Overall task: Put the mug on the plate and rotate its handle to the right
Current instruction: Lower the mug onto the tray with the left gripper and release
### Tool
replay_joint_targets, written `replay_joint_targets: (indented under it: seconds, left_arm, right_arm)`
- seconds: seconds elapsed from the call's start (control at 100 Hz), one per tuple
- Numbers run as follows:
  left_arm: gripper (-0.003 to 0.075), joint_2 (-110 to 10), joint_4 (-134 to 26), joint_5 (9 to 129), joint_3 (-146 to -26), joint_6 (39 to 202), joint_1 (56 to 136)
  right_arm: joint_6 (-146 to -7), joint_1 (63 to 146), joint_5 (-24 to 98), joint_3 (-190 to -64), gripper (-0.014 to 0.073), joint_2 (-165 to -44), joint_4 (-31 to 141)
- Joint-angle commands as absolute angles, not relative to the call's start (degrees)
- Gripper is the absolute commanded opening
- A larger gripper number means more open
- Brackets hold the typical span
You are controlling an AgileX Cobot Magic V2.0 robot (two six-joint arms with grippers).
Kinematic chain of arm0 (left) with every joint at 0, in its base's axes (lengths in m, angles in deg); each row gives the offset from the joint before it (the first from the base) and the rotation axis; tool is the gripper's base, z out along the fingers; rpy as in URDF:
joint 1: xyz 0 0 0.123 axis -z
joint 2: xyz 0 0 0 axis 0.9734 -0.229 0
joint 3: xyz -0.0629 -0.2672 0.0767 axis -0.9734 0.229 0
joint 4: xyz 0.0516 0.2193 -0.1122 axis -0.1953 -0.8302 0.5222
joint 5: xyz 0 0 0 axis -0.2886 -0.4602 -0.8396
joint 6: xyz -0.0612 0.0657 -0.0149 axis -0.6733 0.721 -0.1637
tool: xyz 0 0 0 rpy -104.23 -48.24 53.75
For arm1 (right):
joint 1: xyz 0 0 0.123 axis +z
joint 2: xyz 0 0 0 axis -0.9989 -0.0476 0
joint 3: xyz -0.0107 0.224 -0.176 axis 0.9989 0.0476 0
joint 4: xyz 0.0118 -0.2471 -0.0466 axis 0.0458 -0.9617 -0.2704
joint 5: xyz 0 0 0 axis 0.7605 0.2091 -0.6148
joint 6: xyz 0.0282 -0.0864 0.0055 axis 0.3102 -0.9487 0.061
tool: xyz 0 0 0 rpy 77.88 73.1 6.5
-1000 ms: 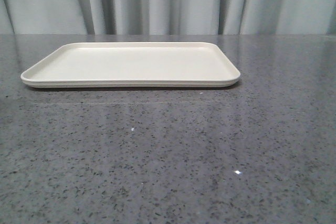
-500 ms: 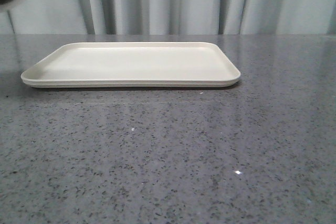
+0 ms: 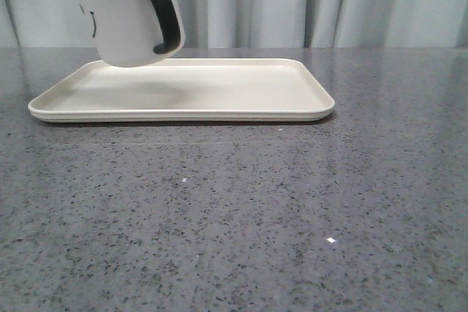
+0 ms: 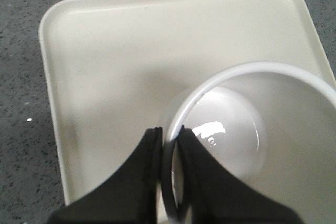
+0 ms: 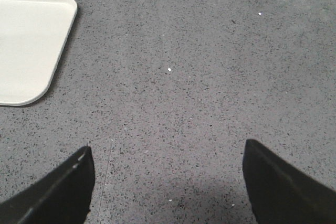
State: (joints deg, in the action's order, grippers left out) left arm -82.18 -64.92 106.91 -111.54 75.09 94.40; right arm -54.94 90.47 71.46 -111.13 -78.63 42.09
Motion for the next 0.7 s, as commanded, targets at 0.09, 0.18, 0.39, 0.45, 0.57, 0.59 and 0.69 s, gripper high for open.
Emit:
replay_joint_targets:
  seconds: [0.09,0.18,0.39,0.45,0.57,0.59,0.69]
  left_arm:
    - [-0.0020,-84.29,-63.19,103.26,-115.52,73.34,96.70]
    - [-0.0020,-85.62,-63.19,103.10,-116.06,73.33,97.07]
    - [-0.0020,-87.42,-63.08,102.96,-116.74,72.99,98.10]
    - [-0.0020,-87.79,-63.08,102.96,-116.74,72.99,98.23]
    - [-0.0020,-88.61,-63.08,103.49,-116.74,72.99,98.32]
    - [-0.0020,-88.76,-63.08,103.60,-116.74,72.99,98.32]
    - [-0.0020,-89.25,-63.08,104.00,-116.74,73.11,98.32]
  right_arm:
    - [-55.20,90.14,67.16,-113.06,0.0574,-79.21,42.15]
    - [-55.20,90.14,67.16,-113.06,0.0574,-79.21,42.15]
    - [-55.20,90.14,67.16,-113.06,0.0574,-79.21,42.15]
    - [-55.20,90.14,67.10,-113.06,0.0574,-79.21,42.15]
    - [-55.20,90.14,66.97,-113.06,0.0574,-79.21,42.15]
    - [-55.20,90.14,66.97,-113.06,0.0574,-79.21,42.15]
    - [-55.20,90.14,66.97,-113.06,0.0574,-79.21,42.15]
